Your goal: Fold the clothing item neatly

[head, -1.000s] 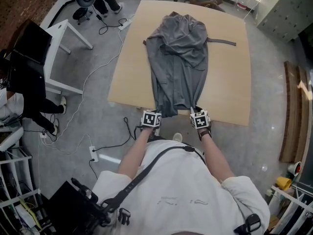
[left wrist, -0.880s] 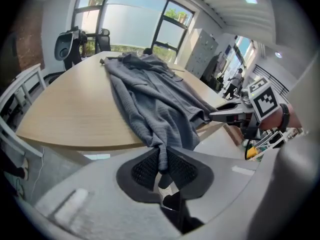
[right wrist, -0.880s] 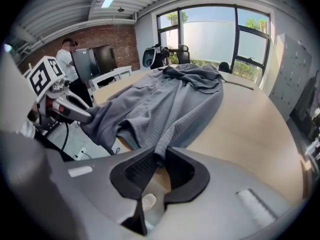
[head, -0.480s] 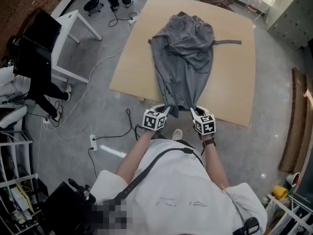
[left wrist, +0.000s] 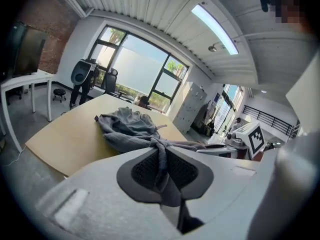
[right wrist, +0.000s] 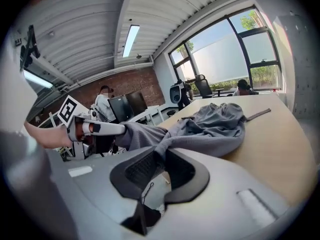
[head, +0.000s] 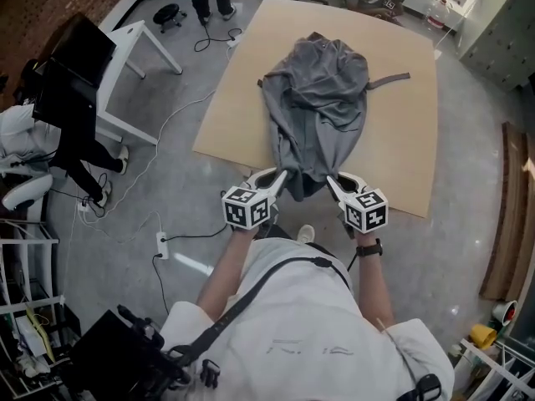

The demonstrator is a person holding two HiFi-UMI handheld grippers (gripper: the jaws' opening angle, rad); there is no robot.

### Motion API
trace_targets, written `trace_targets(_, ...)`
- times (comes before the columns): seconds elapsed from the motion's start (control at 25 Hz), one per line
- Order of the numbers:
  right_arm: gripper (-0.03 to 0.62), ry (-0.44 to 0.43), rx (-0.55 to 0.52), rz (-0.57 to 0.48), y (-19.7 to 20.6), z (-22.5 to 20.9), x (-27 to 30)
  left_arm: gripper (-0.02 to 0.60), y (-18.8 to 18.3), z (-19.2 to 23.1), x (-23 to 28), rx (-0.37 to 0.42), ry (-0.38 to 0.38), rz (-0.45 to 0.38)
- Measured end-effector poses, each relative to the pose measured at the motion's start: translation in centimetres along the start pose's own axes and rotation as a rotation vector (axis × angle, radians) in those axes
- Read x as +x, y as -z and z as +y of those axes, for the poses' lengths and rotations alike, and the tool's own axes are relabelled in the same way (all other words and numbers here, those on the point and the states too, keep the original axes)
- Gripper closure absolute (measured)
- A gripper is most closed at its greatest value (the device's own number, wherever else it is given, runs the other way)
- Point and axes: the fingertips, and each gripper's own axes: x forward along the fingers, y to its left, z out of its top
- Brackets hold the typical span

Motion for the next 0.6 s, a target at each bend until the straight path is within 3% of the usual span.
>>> trace_targets(0.36, 0.545, -0.023, 0.008, -0.16, -4.4, 3.1, -4.9, 0.546, -4.4, -2.0, -3.4, 0.033, 0.035, -0.092)
trace_targets(0.6, 0.545, -0.007, 0.047, -0.191, -6.6, 3.0, -3.0, 0.545, -6.9, -0.2, -2.3, 0.013, 0.054, -0.111)
